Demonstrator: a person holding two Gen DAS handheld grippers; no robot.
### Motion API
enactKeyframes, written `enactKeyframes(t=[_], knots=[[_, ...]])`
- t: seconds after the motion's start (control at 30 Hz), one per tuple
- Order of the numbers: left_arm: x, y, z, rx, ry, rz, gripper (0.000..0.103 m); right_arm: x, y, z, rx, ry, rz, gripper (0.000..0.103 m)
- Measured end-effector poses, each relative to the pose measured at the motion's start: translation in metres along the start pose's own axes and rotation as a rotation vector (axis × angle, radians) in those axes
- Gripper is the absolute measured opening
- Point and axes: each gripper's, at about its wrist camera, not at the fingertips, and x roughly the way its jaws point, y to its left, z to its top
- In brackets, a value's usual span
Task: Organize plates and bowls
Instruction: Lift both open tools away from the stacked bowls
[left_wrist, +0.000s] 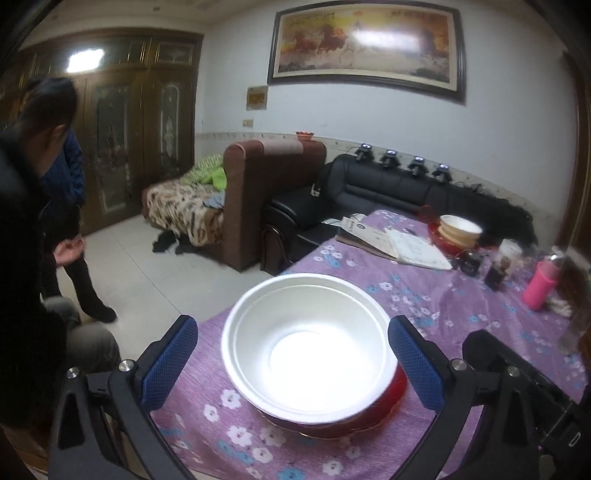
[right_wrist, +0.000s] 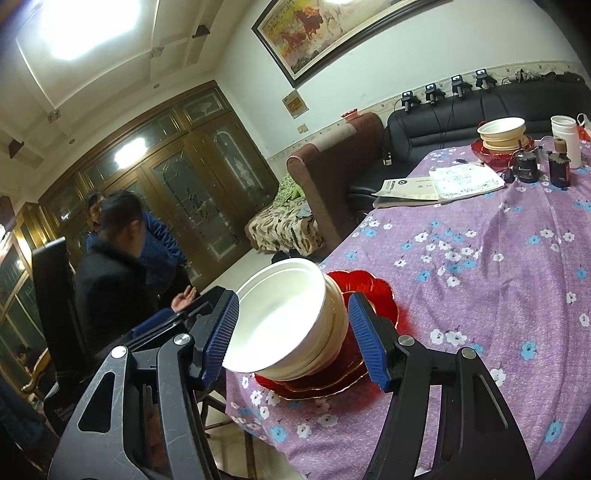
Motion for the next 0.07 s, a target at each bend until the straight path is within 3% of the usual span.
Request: enactKeyframes(t=[0.07], knots=[[0.0013,-0.0014,0.0,0.006,0.006,0.002,0.103,0.0,0.0012,0.0002,-0.001,-0.009,-0.009,0.063]])
